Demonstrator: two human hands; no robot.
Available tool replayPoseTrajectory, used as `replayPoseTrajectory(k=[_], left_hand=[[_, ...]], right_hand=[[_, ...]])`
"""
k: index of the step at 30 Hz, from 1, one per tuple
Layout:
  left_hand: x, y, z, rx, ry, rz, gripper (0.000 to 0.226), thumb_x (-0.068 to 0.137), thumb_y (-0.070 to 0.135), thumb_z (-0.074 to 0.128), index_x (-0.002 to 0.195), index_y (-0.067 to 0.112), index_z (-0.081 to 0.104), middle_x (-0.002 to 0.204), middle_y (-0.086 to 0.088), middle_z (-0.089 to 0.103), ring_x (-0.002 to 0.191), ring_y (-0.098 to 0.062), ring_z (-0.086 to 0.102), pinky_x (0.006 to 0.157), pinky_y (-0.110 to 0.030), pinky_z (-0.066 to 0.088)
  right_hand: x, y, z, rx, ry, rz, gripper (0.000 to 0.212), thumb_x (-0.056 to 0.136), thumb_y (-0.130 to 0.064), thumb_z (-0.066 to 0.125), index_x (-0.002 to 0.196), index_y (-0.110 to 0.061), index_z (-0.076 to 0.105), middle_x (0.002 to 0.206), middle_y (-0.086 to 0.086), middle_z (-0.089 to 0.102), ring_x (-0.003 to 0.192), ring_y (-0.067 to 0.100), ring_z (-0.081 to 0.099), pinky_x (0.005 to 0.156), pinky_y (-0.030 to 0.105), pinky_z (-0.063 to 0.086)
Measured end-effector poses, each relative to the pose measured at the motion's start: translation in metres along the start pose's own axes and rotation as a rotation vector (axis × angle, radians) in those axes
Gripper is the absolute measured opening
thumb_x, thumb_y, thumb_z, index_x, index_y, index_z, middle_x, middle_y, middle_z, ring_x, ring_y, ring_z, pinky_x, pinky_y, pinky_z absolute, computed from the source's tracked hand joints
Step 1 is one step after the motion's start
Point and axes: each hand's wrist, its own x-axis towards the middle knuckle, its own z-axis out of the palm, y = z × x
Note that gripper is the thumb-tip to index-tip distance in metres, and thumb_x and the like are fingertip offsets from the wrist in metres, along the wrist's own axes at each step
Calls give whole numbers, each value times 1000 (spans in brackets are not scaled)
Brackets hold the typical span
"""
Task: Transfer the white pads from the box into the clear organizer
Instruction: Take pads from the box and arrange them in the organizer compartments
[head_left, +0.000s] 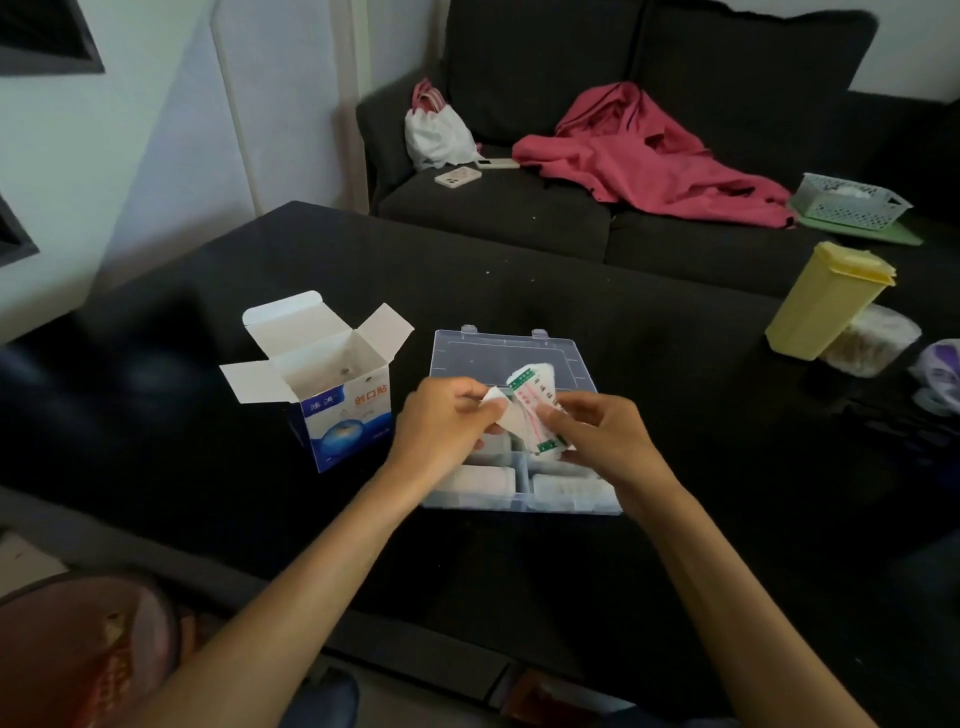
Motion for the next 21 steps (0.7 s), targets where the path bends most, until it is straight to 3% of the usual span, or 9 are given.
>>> replayPoseTrajectory(k=[4,7,10,14,17,21], left_hand=[[5,3,4,-111,-66,-83,22,85,19,67,107,15,67,97,2,69,84,-9,68,72,-25,57],[5,5,15,-58,-98,-27,15,84,18,69,98,23,65,98,1,70,80,-7,68,78,-26,56],[2,4,24,90,-86,70,17,85,22,68,101,26,68,100,3,71,83,-5,67,75,-21,52],[-2,1,36,415,-138,148,22,85,34,67,106,33,69,105,9,69,94,-6,61,96,-35,45],[-5,-1,41,625,-208,263,21,88,37,63,107,34,70,106,11,69,97,-7,57,101,-33,32],[-4,-3,40,772,-225,372,25,89,41,59,111,35,68,110,10,65,102,-10,48,92,-29,32]], right_hand=[[1,2,-13,49,59,17,28,88,-15,60,116,-13,58,93,-2,64,77,6,64,53,17,52],[3,7,-24,110,142,28,31,89,-15,59,120,-14,57,87,-7,61,76,7,63,54,19,52],[4,10,-35,185,252,51,32,90,-14,59,121,-13,57,90,-5,62,79,9,62,60,22,52],[5,12,-54,311,409,91,38,90,-14,58,128,-13,52,102,0,59,77,6,57,61,23,50],[3,14,-57,264,385,96,37,91,-15,57,127,-14,53,113,4,60,83,9,59,64,23,50],[1,12,-54,248,251,93,32,91,-17,57,123,-15,57,102,-2,61,87,11,61,69,25,53]])
